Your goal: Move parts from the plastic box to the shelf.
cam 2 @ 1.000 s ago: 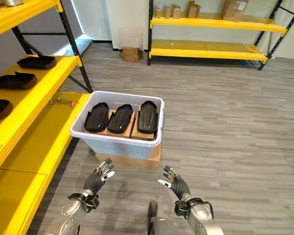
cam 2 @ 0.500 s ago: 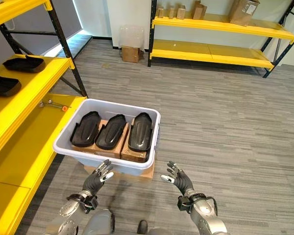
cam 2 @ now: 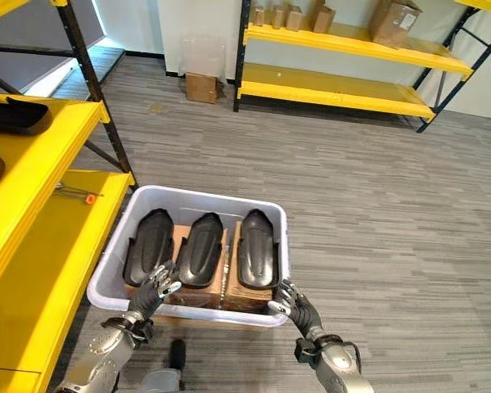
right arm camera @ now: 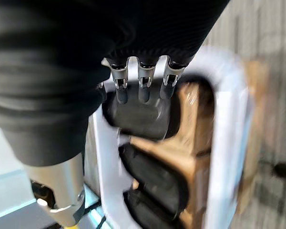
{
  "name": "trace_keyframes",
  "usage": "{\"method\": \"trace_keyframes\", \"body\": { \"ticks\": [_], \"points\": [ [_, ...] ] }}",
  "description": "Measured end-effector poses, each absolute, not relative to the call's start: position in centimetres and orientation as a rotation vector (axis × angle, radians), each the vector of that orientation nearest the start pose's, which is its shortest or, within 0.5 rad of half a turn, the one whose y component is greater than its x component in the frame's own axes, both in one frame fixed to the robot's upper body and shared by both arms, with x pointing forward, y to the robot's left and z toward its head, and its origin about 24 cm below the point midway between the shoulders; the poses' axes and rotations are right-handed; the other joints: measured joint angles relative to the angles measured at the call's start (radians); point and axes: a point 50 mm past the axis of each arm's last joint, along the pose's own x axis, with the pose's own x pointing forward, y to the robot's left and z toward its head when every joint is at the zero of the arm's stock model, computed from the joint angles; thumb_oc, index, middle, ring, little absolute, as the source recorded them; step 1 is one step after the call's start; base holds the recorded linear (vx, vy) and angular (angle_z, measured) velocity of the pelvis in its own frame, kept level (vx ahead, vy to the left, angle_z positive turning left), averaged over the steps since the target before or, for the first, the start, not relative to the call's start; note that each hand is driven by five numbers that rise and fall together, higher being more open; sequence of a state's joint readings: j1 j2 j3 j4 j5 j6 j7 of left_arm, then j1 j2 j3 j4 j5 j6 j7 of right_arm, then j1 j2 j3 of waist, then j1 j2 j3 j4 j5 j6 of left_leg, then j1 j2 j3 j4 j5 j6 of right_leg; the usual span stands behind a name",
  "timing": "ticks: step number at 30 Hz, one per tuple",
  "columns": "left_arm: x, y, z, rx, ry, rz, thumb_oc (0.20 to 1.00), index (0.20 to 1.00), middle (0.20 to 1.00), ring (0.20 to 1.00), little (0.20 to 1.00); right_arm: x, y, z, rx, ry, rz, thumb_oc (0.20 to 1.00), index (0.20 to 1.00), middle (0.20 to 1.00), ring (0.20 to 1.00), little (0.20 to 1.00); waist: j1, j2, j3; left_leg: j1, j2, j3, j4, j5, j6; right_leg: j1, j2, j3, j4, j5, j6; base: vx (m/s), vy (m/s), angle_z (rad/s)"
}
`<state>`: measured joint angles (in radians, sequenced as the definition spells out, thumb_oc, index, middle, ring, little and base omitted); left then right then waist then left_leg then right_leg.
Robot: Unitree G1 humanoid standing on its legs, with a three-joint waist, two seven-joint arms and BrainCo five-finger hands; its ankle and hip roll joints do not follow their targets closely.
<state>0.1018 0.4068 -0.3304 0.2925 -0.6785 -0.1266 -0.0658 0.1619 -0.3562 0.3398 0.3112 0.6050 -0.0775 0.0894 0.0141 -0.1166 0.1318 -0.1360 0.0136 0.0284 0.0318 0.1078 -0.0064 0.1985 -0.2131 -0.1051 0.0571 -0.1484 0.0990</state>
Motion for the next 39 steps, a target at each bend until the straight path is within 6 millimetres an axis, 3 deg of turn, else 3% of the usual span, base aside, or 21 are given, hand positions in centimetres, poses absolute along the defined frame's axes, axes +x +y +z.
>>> {"method": "trace_keyframes", "body": {
  "ticks": [2,7,11,13,14,15,16,17,18,20,21,27,32,34,35,37,39],
  "points": [
    [20.9,19.0,-3.5,-0.240,0.353,-0.136,1.000,1.000,1.000,1.000,1.000,18.8,-17.0,-5.6,0.241,0.465,0.199,1.000,1.000,1.000,1.000,1.000,0.009,0.010,0.006,-0.007,-0.022,0.016,0.019,-0.036,0.016,-0.018,-0.019,-0.005,0.013,0.008,0.012,0.12,0.268,-0.14],
    [20.7,19.2,-3.5,-0.237,0.347,-0.131,1.000,1.000,1.000,1.000,1.000,19.5,-16.9,-5.2,0.238,0.443,0.209,1.000,1.000,1.000,1.000,1.000,0.004,0.025,0.011,-0.028,-0.044,0.024,0.045,-0.055,0.035,-0.050,-0.042,-0.020,0.054,0.025,0.036,0.08,0.190,-0.03],
    [21.1,19.1,-3.2,-0.232,0.337,-0.135,1.000,1.000,1.000,1.000,1.000,20.1,-16.6,-4.5,0.231,0.416,0.229,1.000,1.000,1.000,1.000,1.000,0.003,0.046,0.020,-0.051,-0.030,0.046,0.048,-0.061,0.054,-0.175,-0.059,-0.024,0.235,0.031,0.037,0.00,0.159,-0.19],
    [21.0,19.3,-3.2,-0.227,0.339,-0.130,1.000,1.000,1.000,1.000,1.000,20.4,-16.0,-4.1,0.230,0.399,0.260,1.000,1.000,1.000,1.000,1.000,0.009,0.054,0.026,-0.025,-0.026,0.072,0.022,-0.056,0.063,-0.228,-0.088,-0.088,0.301,0.032,0.046,0.00,0.000,-0.50],
    [21.0,19.4,-3.2,-0.224,0.336,-0.126,1.000,1.000,1.000,1.000,1.000,20.7,-15.4,-3.9,0.228,0.388,0.287,1.000,1.000,1.000,1.000,1.000,0.013,0.060,0.029,-0.022,-0.025,0.089,0.019,-0.059,0.066,-0.229,-0.115,-0.147,0.262,0.027,0.042,0.04,-0.125,-0.82],
    [21.3,19.6,-2.9,-0.228,0.323,-0.116,1.000,1.000,1.000,1.000,1.000,21.5,-14.8,-3.3,0.215,0.368,0.321,1.000,1.000,1.000,1.000,1.000,0.033,0.064,0.038,-0.025,-0.015,0.123,0.023,-0.063,0.065,-0.243,-0.150,-0.244,0.198,0.035,0.053,0.01,-0.201,-0.85],
    [21.6,19.6,-2.7,-0.231,0.310,-0.105,1.000,1.000,1.000,1.000,1.000,22.2,-14.4,-2.7,0.211,0.340,0.339,1.000,1.000,1.000,1.000,1.000,0.047,0.066,0.048,-0.024,0.000,0.145,0.024,-0.063,0.065,-0.242,-0.155,-0.304,0.103,0.057,0.072,0.03,-0.142,-0.71],
    [21.7,19.4,-2.7,-0.239,0.306,-0.103,1.000,1.000,1.000,1.000,1.000,22.6,-14.3,-2.4,0.208,0.326,0.344,1.000,1.000,1.000,1.000,1.000,0.045,0.073,0.054,-0.025,0.005,0.142,0.026,-0.047,0.049,-0.242,-0.150,-0.287,0.047,0.087,0.071,-0.01,-0.139,-0.23],
    [21.8,19.5,-2.5,-0.240,0.301,-0.101,1.000,1.000,1.000,1.000,1.000,22.6,-14.3,-2.3,0.206,0.323,0.343,1.000,1.000,1.000,1.000,1.000,0.034,0.072,0.055,-0.026,0.002,0.134,0.026,-0.052,0.056,-0.240,-0.145,-0.254,0.036,0.097,0.071,0.04,-0.121,0.32],
    [22.0,19.5,-2.3,-0.245,0.287,-0.097,1.000,1.000,1.000,1.000,1.000,22.5,-14.1,-2.4,0.190,0.325,0.354,1.000,1.000,1.000,1.000,1.000,0.036,0.036,0.057,-0.023,-0.016,0.119,0.023,-0.046,0.037,-0.223,-0.137,-0.230,0.011,0.105,0.068,0.07,-0.175,0.53],
    [22.0,19.4,-2.4,-0.249,0.287,-0.099,1.000,1.000,1.000,1.000,1.000,22.6,-14.1,-2.2,0.186,0.316,0.356,1.000,1.000,1.000,1.000,1.000,0.035,0.034,0.059,-0.025,-0.008,0.103,0.024,-0.042,0.029,-0.220,-0.129,-0.223,0.008,0.141,0.079,0.06,-0.175,0.39],
    [19.8,18.8,-3.8,-0.291,0.350,-0.085,1.000,1.000,1.000,1.000,1.000,23.0,-15.0,-1.3,0.144,0.279,0.349,1.000,1.000,1.000,1.000,1.000,0.032,0.064,0.048,-0.029,0.085,0.073,0.005,-0.020,-0.028,-0.211,-0.035,-0.268,0.004,0.129,0.047,0.02,-0.140,0.09],
    [19.8,18.2,-3.8,-0.312,0.346,-0.094,1.000,1.000,1.000,1.000,1.000,23.7,-15.7,-0.1,0.129,0.227,0.317,1.000,1.000,1.000,1.000,1.000,0.029,0.071,0.045,-0.043,0.104,0.068,0.004,-0.010,-0.045,-0.211,-0.012,-0.289,-0.009,0.124,0.037,-0.01,-0.112,0.03],
    [20.0,18.2,-3.5,-0.309,0.332,-0.101,1.000,1.000,1.000,1.000,1.000,25.3,-15.6,1.5,0.107,0.159,0.325,1.000,1.000,1.000,1.000,1.000,0.032,0.080,0.060,-0.058,0.105,0.067,0.005,-0.010,-0.045,-0.230,-0.012,-0.290,0.003,0.119,0.035,-0.09,-0.080,0.03],
    [20.5,18.0,-2.9,-0.318,0.308,-0.114,1.000,1.000,1.000,1.000,1.000,27.1,-15.5,3.4,0.071,0.087,0.332,1.000,1.000,1.000,1.000,1.000,0.033,0.092,0.089,-0.074,0.105,0.067,0.011,-0.009,-0.046,-0.255,-0.015,-0.290,0.028,0.111,0.034,-0.06,-0.049,0.00],
    [21.1,18.0,-2.4,-0.321,0.285,-0.122,1.000,1.000,1.000,1.000,1.000,28.8,-15.2,5.6,0.052,0.006,0.329,1.000,1.000,1.000,1.000,1.000,0.036,0.104,0.119,-0.097,0.107,0.066,0.023,-0.009,-0.046,-0.281,-0.018,-0.289,0.046,0.109,0.031,-0.04,-0.030,-0.01],
    [21.5,17.9,-2.0,-0.316,0.276,-0.139,1.000,1.000,1.000,1.000,1.000,29.6,-14.9,6.5,0.046,-0.028,0.326,1.000,1.000,1.000,1.000,1.000,0.035,0.110,0.151,-0.097,0.108,0.065,0.023,-0.008,-0.046,-0.285,-0.020,-0.288,0.057,0.105,0.029,-0.05,-0.013,0.00]
  ]
}}
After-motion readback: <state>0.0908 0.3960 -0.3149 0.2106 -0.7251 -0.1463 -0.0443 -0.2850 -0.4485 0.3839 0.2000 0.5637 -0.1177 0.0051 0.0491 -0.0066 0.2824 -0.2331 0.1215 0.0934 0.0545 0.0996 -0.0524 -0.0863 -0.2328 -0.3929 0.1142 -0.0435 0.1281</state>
